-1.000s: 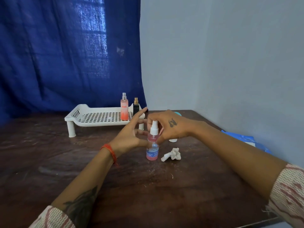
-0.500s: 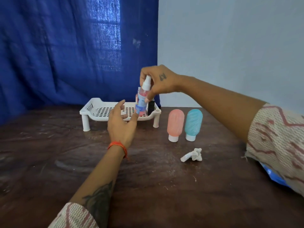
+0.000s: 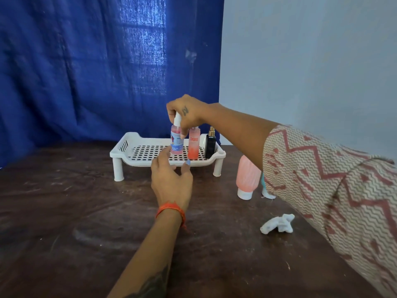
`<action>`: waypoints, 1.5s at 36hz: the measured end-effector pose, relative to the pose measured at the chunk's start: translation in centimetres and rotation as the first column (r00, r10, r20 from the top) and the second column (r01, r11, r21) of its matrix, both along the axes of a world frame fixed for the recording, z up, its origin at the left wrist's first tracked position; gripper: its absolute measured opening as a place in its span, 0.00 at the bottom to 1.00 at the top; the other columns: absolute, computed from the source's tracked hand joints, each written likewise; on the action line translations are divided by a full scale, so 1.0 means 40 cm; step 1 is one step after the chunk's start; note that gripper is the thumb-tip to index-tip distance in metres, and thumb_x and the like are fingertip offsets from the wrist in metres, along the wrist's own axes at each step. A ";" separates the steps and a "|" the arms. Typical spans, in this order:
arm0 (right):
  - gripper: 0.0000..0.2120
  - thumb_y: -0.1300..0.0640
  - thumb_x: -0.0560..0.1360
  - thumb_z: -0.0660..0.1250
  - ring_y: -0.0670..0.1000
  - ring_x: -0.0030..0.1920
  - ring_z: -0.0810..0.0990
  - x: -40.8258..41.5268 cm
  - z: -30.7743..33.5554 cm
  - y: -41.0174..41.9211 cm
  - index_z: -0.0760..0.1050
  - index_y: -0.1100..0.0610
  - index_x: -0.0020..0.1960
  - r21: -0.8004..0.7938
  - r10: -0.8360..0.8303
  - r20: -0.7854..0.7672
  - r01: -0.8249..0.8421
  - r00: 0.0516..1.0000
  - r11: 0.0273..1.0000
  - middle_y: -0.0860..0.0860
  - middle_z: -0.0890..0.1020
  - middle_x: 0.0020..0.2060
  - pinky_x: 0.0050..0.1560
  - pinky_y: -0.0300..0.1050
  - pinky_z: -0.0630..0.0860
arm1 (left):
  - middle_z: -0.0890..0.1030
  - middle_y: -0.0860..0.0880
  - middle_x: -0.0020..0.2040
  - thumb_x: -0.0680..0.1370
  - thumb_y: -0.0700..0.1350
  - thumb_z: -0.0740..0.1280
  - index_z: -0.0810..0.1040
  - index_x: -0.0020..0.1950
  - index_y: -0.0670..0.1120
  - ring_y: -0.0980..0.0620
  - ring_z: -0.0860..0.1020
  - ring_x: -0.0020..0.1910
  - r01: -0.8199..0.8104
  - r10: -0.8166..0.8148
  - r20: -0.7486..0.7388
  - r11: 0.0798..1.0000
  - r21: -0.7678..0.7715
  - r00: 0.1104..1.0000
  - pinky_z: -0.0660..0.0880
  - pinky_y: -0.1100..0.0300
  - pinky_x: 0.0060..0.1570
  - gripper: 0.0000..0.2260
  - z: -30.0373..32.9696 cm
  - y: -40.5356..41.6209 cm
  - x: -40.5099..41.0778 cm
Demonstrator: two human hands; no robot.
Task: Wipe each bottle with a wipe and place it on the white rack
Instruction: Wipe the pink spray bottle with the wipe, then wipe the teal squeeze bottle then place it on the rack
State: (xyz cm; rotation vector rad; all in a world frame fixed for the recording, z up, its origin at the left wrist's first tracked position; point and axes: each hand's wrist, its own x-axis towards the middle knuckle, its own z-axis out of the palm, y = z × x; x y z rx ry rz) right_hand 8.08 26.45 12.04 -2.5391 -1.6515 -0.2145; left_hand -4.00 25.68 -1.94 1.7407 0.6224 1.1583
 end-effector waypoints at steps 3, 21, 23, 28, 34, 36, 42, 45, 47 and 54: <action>0.19 0.61 0.64 0.77 0.51 0.48 0.75 0.011 -0.010 0.011 0.70 0.54 0.46 -0.024 -0.002 -0.002 0.002 1.000 1.000 0.49 0.75 0.47 0.35 0.36 0.70 | 0.72 0.48 0.66 0.75 0.41 0.70 0.69 0.69 0.48 0.50 0.78 0.54 0.007 -0.007 -0.005 1.000 -0.017 1.000 0.67 0.63 0.55 0.24 0.002 -0.001 0.002; 0.18 0.63 0.67 0.75 0.52 0.52 0.76 0.050 -0.052 0.036 0.70 0.53 0.50 -0.005 -0.011 -0.033 0.011 0.999 1.000 0.52 0.75 0.53 0.41 0.38 0.74 | 0.73 0.48 0.66 0.75 0.41 0.69 0.70 0.68 0.48 0.50 0.78 0.55 0.011 -0.012 -0.018 0.999 -0.033 1.000 0.73 0.51 0.61 0.22 0.000 0.001 0.009; 0.18 0.63 0.67 0.75 0.52 0.52 0.75 0.053 -0.055 0.037 0.70 0.54 0.51 -0.006 -0.006 -0.031 0.006 1.000 1.000 0.52 0.75 0.54 0.38 0.36 0.72 | 0.73 0.48 0.66 0.75 0.42 0.69 0.70 0.67 0.48 0.49 0.77 0.57 0.005 -0.006 -0.021 1.000 -0.026 1.000 0.72 0.49 0.61 0.22 -0.002 0.004 0.013; 0.20 0.63 0.68 0.75 0.53 0.54 0.76 0.059 -0.065 0.043 0.72 0.56 0.57 -0.007 -0.005 -0.002 0.005 1.000 1.000 0.54 0.75 0.58 0.45 0.41 0.75 | 0.73 0.48 0.65 0.75 0.42 0.69 0.70 0.67 0.47 0.48 0.77 0.57 0.002 -0.002 -0.016 1.000 -0.019 1.000 0.72 0.49 0.61 0.22 -0.006 0.008 0.017; 0.26 0.61 0.67 0.76 0.54 0.56 0.75 0.057 -0.049 0.030 0.71 0.54 0.62 0.050 0.015 0.016 -0.015 1.000 0.999 0.54 0.74 0.61 0.54 0.46 0.76 | 0.73 0.48 0.65 0.75 0.41 0.69 0.70 0.67 0.47 0.48 0.78 0.55 -0.003 0.003 -0.004 1.000 -0.011 1.000 0.72 0.52 0.60 0.22 -0.005 0.008 0.017; 0.28 0.60 0.67 0.76 0.55 0.58 0.75 0.054 -0.036 0.011 0.70 0.54 0.64 0.094 0.021 0.000 -0.021 1.000 0.995 0.54 0.74 0.62 0.54 0.46 0.75 | 0.74 0.48 0.64 0.75 0.41 0.69 0.70 0.67 0.47 0.49 0.78 0.54 0.000 0.000 0.008 1.000 0.003 1.000 0.73 0.53 0.60 0.22 -0.003 0.006 0.014; 0.29 0.54 0.68 0.76 0.54 0.58 0.75 0.040 0.017 -0.114 0.69 0.56 0.65 0.287 0.038 -0.067 -0.018 0.997 0.958 0.54 0.74 0.62 0.55 0.46 0.72 | 0.73 0.48 0.65 0.74 0.43 0.70 0.70 0.68 0.46 0.48 0.77 0.57 0.044 -0.048 0.033 0.995 0.091 0.998 0.74 0.51 0.60 0.23 0.010 -0.013 0.006; 0.29 0.53 0.68 0.75 0.53 0.56 0.76 0.032 0.032 -0.196 0.69 0.56 0.65 0.360 0.027 -0.104 0.013 0.994 0.933 0.54 0.75 0.60 0.51 0.41 0.71 | 0.72 0.49 0.65 0.75 0.43 0.70 0.71 0.68 0.47 0.53 0.75 0.56 0.078 -0.085 0.029 0.978 0.194 0.996 0.70 0.62 0.58 0.22 0.012 -0.027 -0.004; 0.29 0.53 0.68 0.75 0.53 0.56 0.76 0.025 0.034 -0.255 0.69 0.56 0.65 0.406 0.023 -0.141 0.037 0.990 0.913 0.54 0.75 0.59 0.50 0.39 0.71 | 0.73 0.48 0.64 0.74 0.44 0.70 0.71 0.68 0.48 0.51 0.75 0.57 0.097 -0.102 0.007 0.959 0.267 0.995 0.71 0.60 0.57 0.22 0.012 -0.037 -0.008; 0.25 0.49 0.69 0.73 0.49 0.54 0.76 -0.002 -0.019 -0.462 0.71 0.54 0.63 0.505 -0.037 -0.197 0.134 0.980 0.853 0.51 0.77 0.58 0.48 0.34 0.71 | 0.74 0.45 0.62 0.74 0.44 0.71 0.71 0.67 0.44 0.55 0.73 0.54 0.173 -0.178 -0.035 0.864 0.472 0.983 0.74 0.62 0.54 0.23 0.017 -0.098 -0.018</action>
